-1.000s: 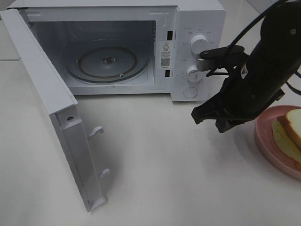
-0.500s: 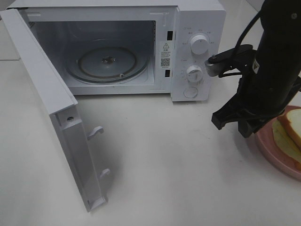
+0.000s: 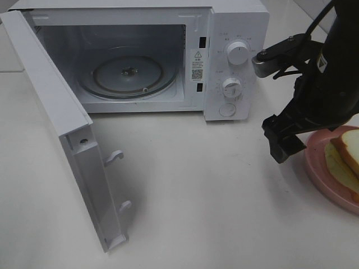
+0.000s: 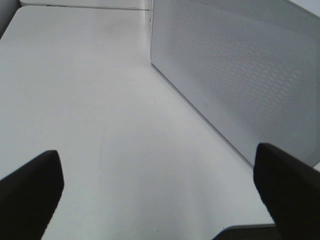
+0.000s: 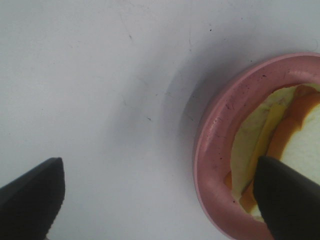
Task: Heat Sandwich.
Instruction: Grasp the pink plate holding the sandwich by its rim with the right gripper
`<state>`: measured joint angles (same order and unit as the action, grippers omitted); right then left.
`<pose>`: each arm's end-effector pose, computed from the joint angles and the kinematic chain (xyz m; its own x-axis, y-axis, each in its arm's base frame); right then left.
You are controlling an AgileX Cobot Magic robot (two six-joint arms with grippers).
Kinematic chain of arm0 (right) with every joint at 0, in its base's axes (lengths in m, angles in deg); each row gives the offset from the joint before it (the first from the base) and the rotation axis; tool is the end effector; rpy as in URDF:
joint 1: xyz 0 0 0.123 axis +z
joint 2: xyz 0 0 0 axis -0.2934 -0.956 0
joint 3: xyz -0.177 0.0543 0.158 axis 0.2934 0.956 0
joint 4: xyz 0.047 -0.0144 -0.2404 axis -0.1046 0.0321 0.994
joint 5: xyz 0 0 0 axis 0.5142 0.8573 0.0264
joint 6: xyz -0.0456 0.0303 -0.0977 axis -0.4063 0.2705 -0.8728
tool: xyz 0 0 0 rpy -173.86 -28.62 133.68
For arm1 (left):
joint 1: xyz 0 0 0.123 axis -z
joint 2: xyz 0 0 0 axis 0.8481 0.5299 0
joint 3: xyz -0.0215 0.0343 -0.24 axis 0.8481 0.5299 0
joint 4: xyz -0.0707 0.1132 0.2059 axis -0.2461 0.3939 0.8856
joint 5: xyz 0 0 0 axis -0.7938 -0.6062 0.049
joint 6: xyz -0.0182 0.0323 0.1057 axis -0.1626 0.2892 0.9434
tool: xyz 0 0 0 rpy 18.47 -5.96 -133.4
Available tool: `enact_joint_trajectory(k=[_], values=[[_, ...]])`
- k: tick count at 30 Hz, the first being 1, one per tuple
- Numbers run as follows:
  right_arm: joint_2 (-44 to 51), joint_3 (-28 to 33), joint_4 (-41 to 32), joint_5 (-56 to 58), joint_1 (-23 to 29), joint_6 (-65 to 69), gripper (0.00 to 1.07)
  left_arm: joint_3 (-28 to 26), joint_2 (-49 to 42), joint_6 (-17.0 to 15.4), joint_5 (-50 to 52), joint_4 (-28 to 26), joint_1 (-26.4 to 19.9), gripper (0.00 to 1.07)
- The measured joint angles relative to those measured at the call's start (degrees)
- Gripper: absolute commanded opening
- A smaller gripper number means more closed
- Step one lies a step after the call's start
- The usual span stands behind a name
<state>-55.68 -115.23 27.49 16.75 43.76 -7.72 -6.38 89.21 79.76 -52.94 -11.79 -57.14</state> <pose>0.2647 0.1100 0.1790 -0.8505 -0.4650 -0.2457 -0.4292 0.8837 -0.1867 0.0469 -0.0106 0.2687 -0.4482 -0.0501 -0.8926 0.0680 0.9936 -0.0899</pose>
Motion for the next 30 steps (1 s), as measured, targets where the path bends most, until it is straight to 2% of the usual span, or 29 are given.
enact_joint_trajectory(k=[10, 18, 25, 30], values=[[0.0, 0.5, -3.4, 0.0, -5.2, 0.0, 0.96, 0.0, 0.0, 0.0, 0.0, 0.0, 0.0, 0.98], [0.0, 6.2, -3.9, -2.6, -10.2, 0.0, 0.94, 0.0, 0.0, 0.0, 0.0, 0.0, 0.0, 0.98], [0.0, 9.7, -6.2, -6.9, -11.7, -0.3, 0.93, 0.0, 0.0, 0.0, 0.0, 0.0, 0.0, 0.98], [-1.0, 9.8, -6.4, -8.3, -11.7, -0.7, 0.92, 0.0, 0.0, 0.0, 0.0, 0.0, 0.0, 0.98]])
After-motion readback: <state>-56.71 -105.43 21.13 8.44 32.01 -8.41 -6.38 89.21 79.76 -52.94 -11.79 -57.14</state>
